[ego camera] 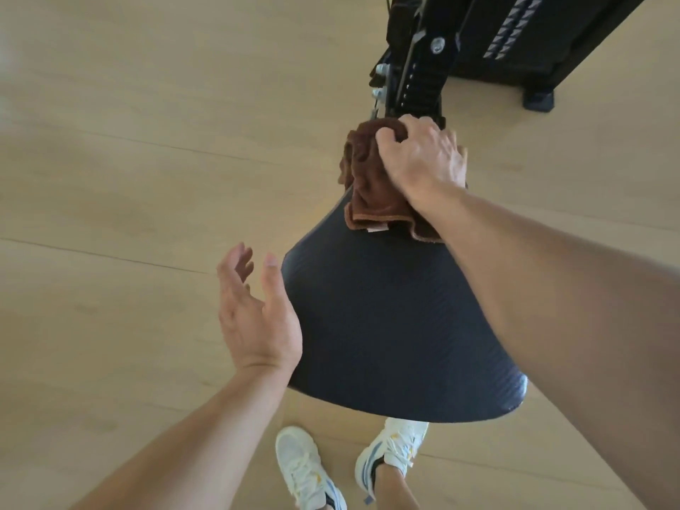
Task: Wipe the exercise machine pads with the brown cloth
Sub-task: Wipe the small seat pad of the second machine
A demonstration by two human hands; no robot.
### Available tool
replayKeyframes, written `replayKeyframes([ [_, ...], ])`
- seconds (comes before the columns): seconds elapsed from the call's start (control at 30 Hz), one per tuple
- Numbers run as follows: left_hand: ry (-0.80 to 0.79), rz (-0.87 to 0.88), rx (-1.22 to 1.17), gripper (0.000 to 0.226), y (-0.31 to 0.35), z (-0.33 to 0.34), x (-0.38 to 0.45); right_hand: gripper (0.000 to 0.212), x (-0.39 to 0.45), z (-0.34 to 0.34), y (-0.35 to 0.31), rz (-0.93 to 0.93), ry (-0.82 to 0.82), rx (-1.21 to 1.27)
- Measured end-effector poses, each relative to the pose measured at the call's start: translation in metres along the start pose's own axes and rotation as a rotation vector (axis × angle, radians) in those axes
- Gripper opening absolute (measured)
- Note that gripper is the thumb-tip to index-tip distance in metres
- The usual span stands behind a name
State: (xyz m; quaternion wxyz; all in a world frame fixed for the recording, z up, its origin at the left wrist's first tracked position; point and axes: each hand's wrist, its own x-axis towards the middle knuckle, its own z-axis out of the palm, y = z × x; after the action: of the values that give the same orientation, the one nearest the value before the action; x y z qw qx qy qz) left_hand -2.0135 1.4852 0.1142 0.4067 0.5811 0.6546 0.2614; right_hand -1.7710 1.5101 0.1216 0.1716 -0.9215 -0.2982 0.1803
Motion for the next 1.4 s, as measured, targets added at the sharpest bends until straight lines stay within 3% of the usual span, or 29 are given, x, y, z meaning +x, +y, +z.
replayKeyframes([
  [0.17,0.263,-0.437,-0.259,0.047,-0.006,-0.004,0.006,0.051,-0.001,0.010,-0.012,-0.189,-0.094,-0.195],
  [0.27,0.330,-0.577,-0.328,0.052,-0.013,-0.006,0.008,0.058,-0.017,0.016,-0.023,-0.316,-0.216,-0.314],
  [0.47,0.198,-0.603,-0.140,0.062,-0.052,-0.027,-0.019,0.058,-0.094,0.023,-0.049,-0.573,-0.369,-0.246],
  [0.6,0.087,-0.577,0.190,0.044,-0.103,-0.063,-0.068,0.052,-0.175,0.041,-0.053,-0.923,-0.505,-0.319],
  [0.67,0.040,-0.578,0.232,0.039,-0.121,-0.078,-0.086,0.054,-0.193,0.045,-0.046,-0.961,-0.494,-0.335],
  [0.8,0.100,-0.455,0.217,0.041,-0.102,-0.084,-0.097,0.050,-0.189,0.034,-0.022,-0.886,-0.413,-0.180],
  [0.93,0.011,0.049,0.143,0.064,-0.046,-0.068,-0.085,0.052,-0.186,0.019,0.024,-0.712,-0.313,-0.077],
  [1.03,-0.135,0.441,0.225,0.062,-0.010,-0.046,-0.069,0.051,-0.195,-0.001,0.078,-0.425,-0.072,-0.044],
  [1.1,-0.207,0.581,0.300,0.060,0.012,-0.029,-0.058,0.051,-0.210,-0.015,0.114,-0.193,0.011,-0.036],
  [1.23,-0.194,0.534,0.422,0.063,0.015,-0.009,-0.034,0.050,-0.228,-0.024,0.133,0.113,0.064,0.234],
  [1.4,-0.083,0.285,0.290,0.066,0.007,-0.002,-0.036,0.044,-0.178,-0.025,0.116,0.198,0.097,0.247],
])
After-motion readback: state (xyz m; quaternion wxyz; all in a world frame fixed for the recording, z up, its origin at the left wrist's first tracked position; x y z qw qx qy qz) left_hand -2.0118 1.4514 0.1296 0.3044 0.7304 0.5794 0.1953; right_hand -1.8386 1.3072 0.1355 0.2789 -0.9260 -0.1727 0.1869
